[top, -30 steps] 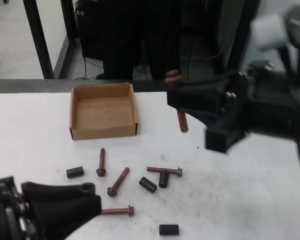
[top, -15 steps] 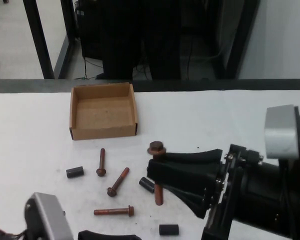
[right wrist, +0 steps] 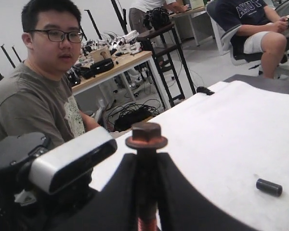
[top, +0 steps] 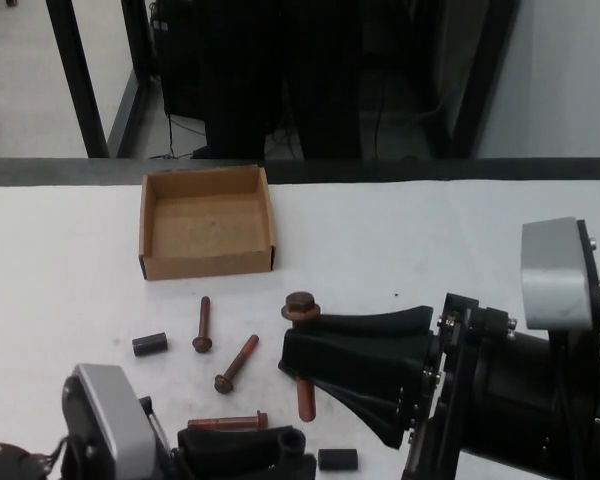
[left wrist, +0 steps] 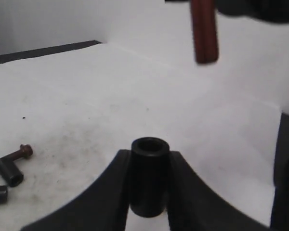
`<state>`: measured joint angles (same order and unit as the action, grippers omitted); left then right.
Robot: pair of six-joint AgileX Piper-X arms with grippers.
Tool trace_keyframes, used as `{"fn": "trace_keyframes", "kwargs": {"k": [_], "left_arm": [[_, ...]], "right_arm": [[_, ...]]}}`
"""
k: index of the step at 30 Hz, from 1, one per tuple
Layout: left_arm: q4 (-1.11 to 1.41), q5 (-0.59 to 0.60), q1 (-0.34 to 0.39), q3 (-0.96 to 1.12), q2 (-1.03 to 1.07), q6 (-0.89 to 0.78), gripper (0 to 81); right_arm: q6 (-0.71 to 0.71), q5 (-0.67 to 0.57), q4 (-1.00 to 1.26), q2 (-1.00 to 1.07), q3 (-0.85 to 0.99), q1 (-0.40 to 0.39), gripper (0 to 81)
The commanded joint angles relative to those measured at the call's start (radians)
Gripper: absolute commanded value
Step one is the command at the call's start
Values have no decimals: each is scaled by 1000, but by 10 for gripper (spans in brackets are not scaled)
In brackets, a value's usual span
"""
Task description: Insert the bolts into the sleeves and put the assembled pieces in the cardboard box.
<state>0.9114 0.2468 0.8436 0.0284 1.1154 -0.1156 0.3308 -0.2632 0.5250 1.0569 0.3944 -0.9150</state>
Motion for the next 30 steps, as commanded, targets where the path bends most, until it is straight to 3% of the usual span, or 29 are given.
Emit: {"fn": "trace_keyframes", "kwargs": {"k": [1, 13, 30], "left_arm": [[100, 86, 6, 6, 1, -111, 8], [116, 190, 6, 6, 1, -177, 8], [203, 150, 4, 17, 1, -336, 8]], "right_arm": [[1, -12, 5, -2, 5, -2, 2], [0, -14, -42, -2, 5, -2, 2], [0, -72, -47, -2, 5, -2, 2]]}}
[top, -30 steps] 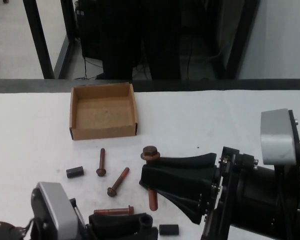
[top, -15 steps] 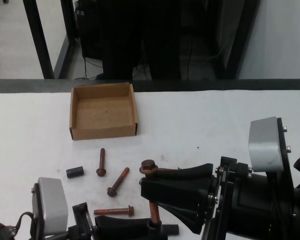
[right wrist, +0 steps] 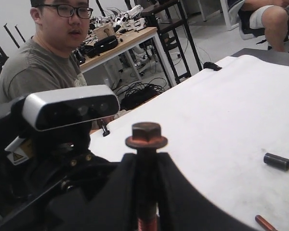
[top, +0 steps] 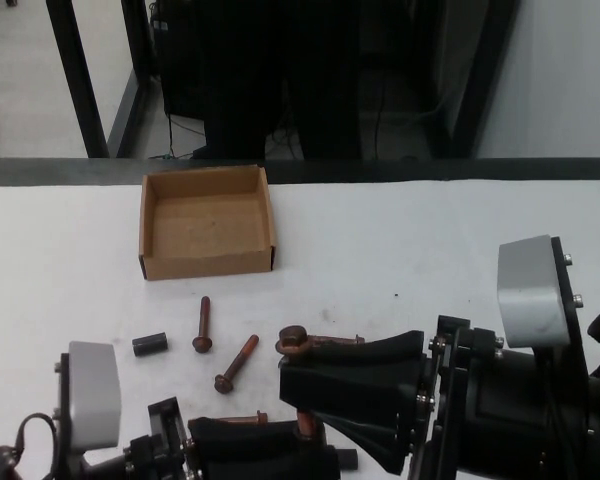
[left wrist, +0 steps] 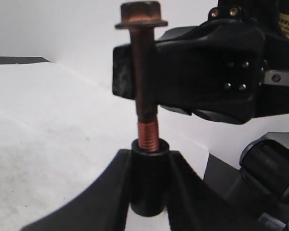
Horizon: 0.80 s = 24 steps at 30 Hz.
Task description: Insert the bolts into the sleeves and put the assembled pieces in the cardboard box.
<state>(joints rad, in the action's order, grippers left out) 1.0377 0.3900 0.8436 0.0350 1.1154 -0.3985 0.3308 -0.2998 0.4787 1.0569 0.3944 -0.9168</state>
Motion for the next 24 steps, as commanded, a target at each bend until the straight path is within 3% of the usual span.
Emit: {"fn": "trace_keyframes", "kwargs": {"k": [1, 6, 12, 16, 20, 22, 24], "left_arm": [[84, -18, 4, 10, 1, -81, 8], [103, -100, 4, 10, 1, -162, 8], [103, -155, 4, 10, 1, -162, 8], [93, -187, -29, 10, 1, -198, 8], [42, -153, -128, 37, 1, -248, 8], [0, -110, -183, 72, 2, -248, 8], [-89, -69, -231, 128, 3, -248, 8]], "right_arm": [[0, -51, -8, -2, 5, -1, 2], [0, -131, -53, -7, 5, -1, 2], [7, -133, -132, -63, 5, 2, 13], [7, -133, -246, -138, 5, 2, 197], [57, -105, -366, -226, 5, 2, 494], [80, -102, -413, -258, 5, 2, 526], [110, -107, -443, -288, 5, 2, 487]]}}
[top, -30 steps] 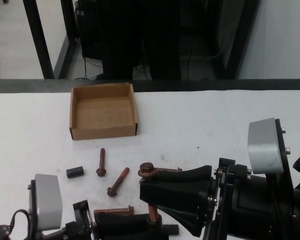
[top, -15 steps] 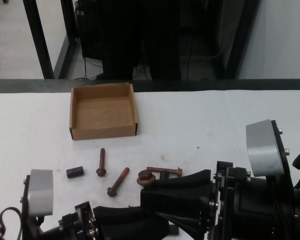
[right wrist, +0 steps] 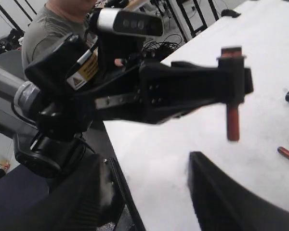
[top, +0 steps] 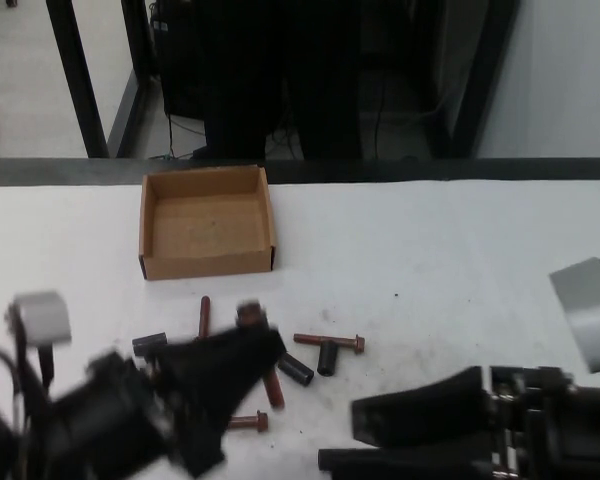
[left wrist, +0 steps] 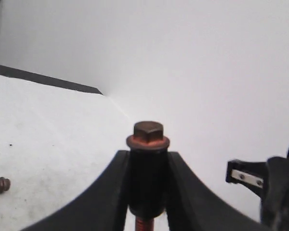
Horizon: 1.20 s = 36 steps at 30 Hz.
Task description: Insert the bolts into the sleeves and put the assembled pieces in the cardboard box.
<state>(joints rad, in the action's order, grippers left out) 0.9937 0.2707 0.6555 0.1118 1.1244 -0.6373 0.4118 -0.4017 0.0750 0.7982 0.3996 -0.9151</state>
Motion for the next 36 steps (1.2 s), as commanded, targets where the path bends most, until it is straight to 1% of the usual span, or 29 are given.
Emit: {"fn": "trace_keyframes", "kwargs": {"k": [1, 3, 4, 5, 6, 7, 9, 12, 15, 18, 22, 28, 30, 33, 36], "left_arm": [[-102, 67, -61, 80, -4, -9, 8], [-308, 95, -103, 174, -1, -7, 8], [-405, 96, -121, 218, -1, 8, 8], [-555, 95, -138, 288, -1, 41, 8], [-649, 94, -150, 335, 3, 79, 8], [-754, 91, -165, 395, 7, 131, 8], [-920, 77, -197, 498, 26, 220, 8], [-1156, 35, -245, 662, 84, 273, 8], [-1306, 21, -286, 798, 174, 317, 8], [-1418, -26, -298, 914, 267, 379, 8], [-1505, -37, -300, 1044, 401, 455, 8], [-1557, -68, -308, 1196, 590, 470, 8], [-1592, -79, -312, 1258, 655, 504, 8], [-1660, -149, -321, 1356, 740, 569, 8], [-1671, -160, -340, 1441, 803, 567, 8]], "right_arm": [[41, -8, -46, -43, 0, 0, 459], [61, -9, -68, -65, 0, 0, 354], [68, -16, -75, -76, 0, 0, 280], [68, -27, -75, -85, 0, 0, 188], [68, -42, -75, -93, 0, 0, 75], [71, -63, -75, -98, 2, 0, 1], [67, -75, -94, -98, 9, 0, 4], [38, -75, -188, -95, 36, 0, 2], [22, -70, -306, -89, 61, 0, 2], [14, -54, -360, -88, 76, 0, 2], [-31, -16, -443, -72, 101, 0, 2], [-118, -7, -606, 31, 148, 5, 2], [-151, -7, -642, 82, 161, 15, 2], [-229, -7, -699, 172, 201, 46, 2], [-317, -7, -761, 261, 261, 86, 2]]}}
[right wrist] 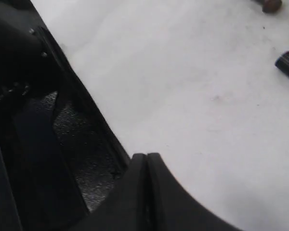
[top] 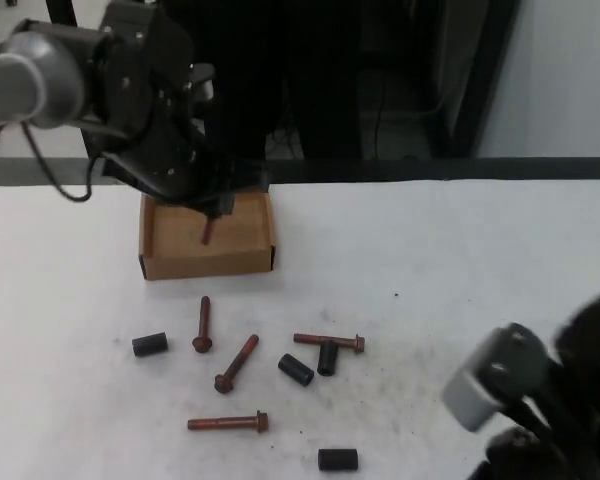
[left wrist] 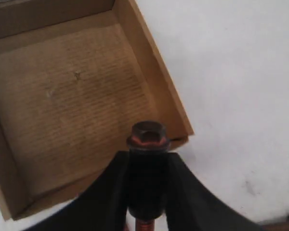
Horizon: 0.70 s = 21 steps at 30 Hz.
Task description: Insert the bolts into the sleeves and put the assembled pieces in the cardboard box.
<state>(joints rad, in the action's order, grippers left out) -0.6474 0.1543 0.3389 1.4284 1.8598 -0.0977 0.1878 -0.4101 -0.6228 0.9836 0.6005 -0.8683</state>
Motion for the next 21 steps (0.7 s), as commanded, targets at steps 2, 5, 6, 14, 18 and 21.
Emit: {"fn": "trace_keyframes", "kwargs": {"k": [2, 5, 6, 14, 18, 21], "left_arm": [[-37, -75, -37, 167, 102, 27, 8], [-67, -131, -55, 243, 148, 60, 8], [-74, -140, -62, 265, 165, 77, 8], [-74, -77, -99, 326, 261, 64, 177], [-74, -63, -103, 326, 302, -22, 445], [-90, 19, -108, 326, 326, -86, 461]], "right_arm": [[-168, 2, -118, 135, 109, 73, 2], [-269, 4, -180, 214, 175, 120, 2], [-297, 4, -193, 239, 197, 135, 2], [-429, 11, -204, 363, 310, 175, 343], [-450, 109, -205, 403, 323, 175, 511], [-510, 114, -207, 427, 322, 175, 436]]}}
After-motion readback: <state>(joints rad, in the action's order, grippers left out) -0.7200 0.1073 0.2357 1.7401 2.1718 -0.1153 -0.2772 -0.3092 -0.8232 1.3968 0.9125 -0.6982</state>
